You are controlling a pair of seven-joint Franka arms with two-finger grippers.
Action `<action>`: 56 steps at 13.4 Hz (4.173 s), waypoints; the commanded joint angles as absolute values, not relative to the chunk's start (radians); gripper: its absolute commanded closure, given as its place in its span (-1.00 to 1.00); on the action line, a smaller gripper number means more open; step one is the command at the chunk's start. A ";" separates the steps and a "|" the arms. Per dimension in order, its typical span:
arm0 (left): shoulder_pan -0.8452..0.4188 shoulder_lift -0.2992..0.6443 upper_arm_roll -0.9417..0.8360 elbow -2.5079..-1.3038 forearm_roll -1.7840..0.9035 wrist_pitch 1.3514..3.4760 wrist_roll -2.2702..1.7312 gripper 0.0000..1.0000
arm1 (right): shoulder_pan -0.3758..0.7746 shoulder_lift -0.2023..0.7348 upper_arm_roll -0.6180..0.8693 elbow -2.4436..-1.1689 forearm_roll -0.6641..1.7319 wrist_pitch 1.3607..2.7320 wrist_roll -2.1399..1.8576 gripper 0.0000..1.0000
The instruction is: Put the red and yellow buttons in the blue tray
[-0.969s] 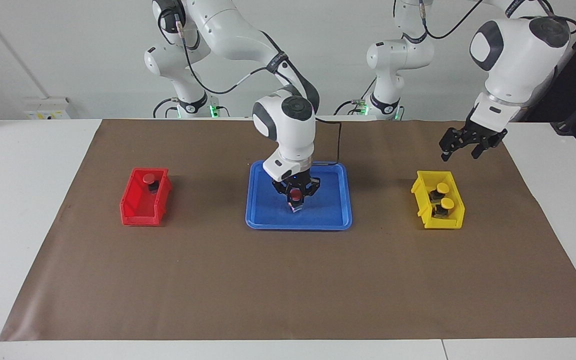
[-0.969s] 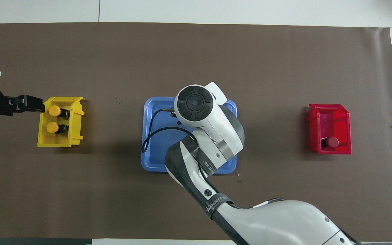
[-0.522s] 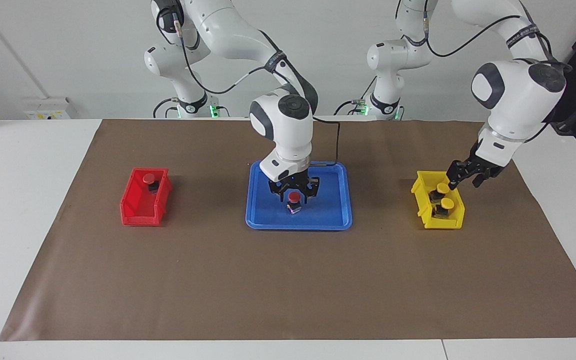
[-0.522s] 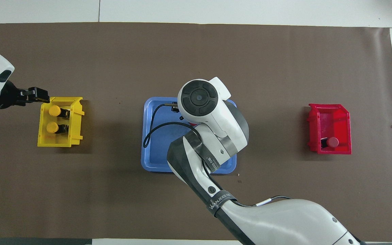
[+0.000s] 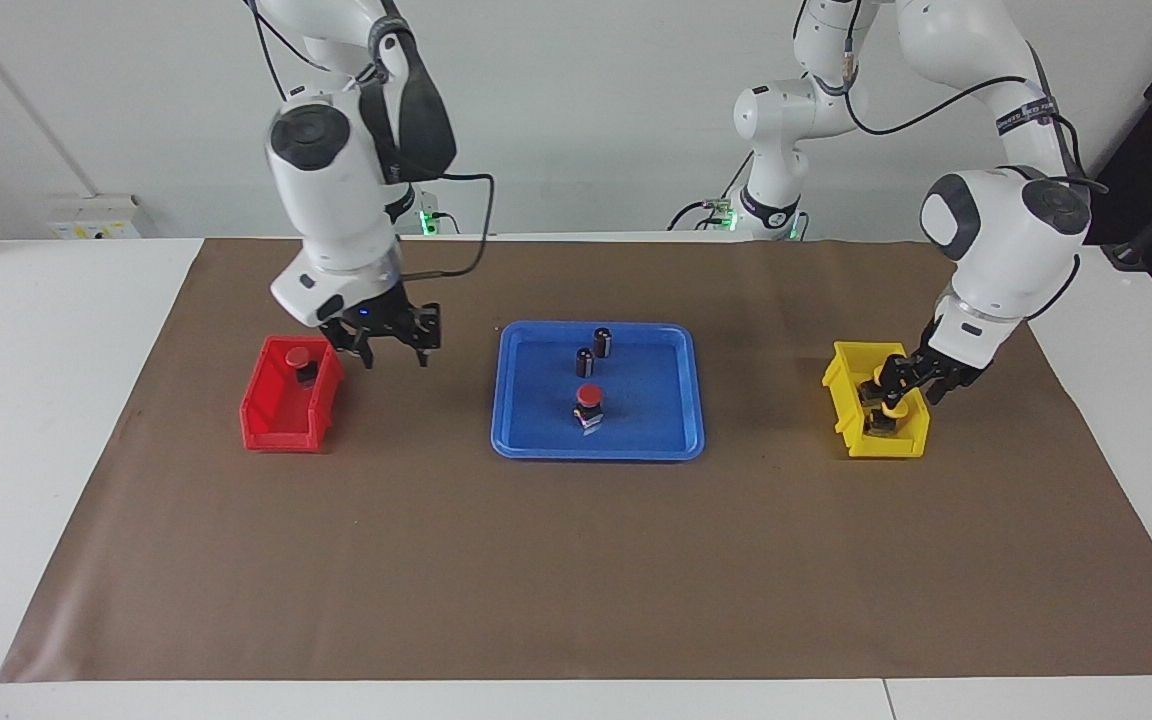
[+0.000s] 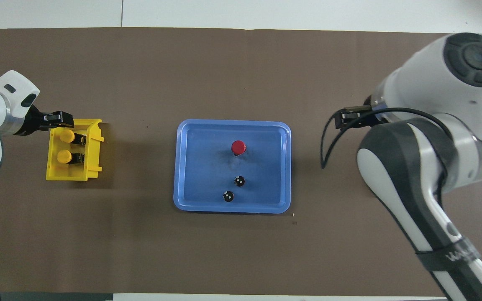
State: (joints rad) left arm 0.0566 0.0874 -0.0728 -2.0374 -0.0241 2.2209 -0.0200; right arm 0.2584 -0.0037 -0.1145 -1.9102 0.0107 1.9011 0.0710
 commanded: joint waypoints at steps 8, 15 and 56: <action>0.081 0.103 -0.075 -2.104 -0.032 2.308 0.003 -0.38 | 0.028 -0.120 -0.100 -2.266 0.020 2.151 -0.153 -0.31; 0.069 0.107 -0.075 -2.134 -0.032 2.344 -0.001 -0.38 | -0.014 -0.095 -0.100 -2.325 0.015 2.233 -0.153 -0.24; -0.372 0.147 -0.074 -1.882 -0.017 1.979 -0.466 -0.96 | 0.505 0.169 -0.080 -1.861 0.058 2.117 0.505 0.67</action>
State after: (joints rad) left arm -0.4769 0.2085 -0.0722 -1.8611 -0.0217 2.0491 -0.6091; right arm 0.4783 0.1822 -0.0781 -1.8259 0.0428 2.0864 0.4695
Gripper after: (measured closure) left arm 0.084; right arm 0.590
